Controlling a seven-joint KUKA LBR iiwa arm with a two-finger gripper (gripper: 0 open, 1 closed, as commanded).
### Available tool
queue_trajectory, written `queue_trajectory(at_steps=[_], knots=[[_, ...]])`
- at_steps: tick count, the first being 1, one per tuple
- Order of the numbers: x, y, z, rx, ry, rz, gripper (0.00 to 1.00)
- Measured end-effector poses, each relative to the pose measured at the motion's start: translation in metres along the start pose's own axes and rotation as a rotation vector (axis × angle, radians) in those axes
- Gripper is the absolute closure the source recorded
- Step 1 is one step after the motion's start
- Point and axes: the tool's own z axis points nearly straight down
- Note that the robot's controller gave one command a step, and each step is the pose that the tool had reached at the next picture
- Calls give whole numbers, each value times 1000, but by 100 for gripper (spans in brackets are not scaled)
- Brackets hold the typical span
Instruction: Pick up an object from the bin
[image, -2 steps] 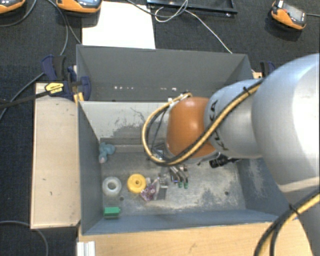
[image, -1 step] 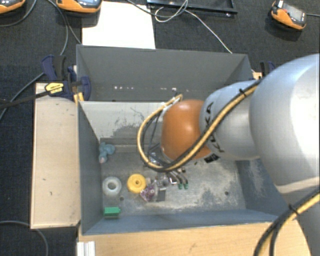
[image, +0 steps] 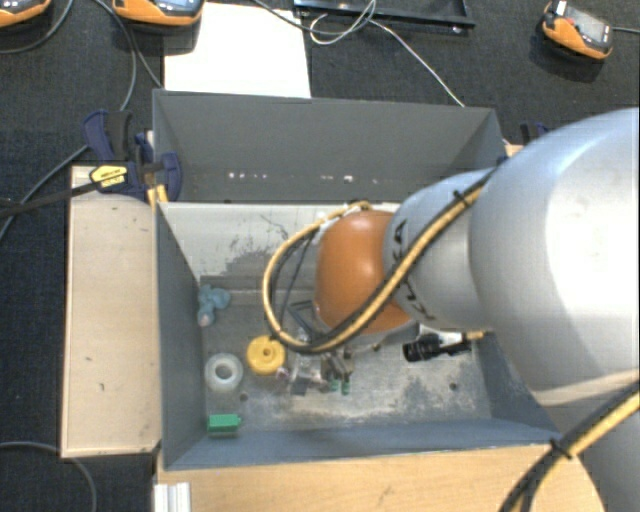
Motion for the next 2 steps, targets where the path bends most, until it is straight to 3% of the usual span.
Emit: queue_trajectory(at_steps=[2], knots=[[0,0,0,0,0,0,100]])
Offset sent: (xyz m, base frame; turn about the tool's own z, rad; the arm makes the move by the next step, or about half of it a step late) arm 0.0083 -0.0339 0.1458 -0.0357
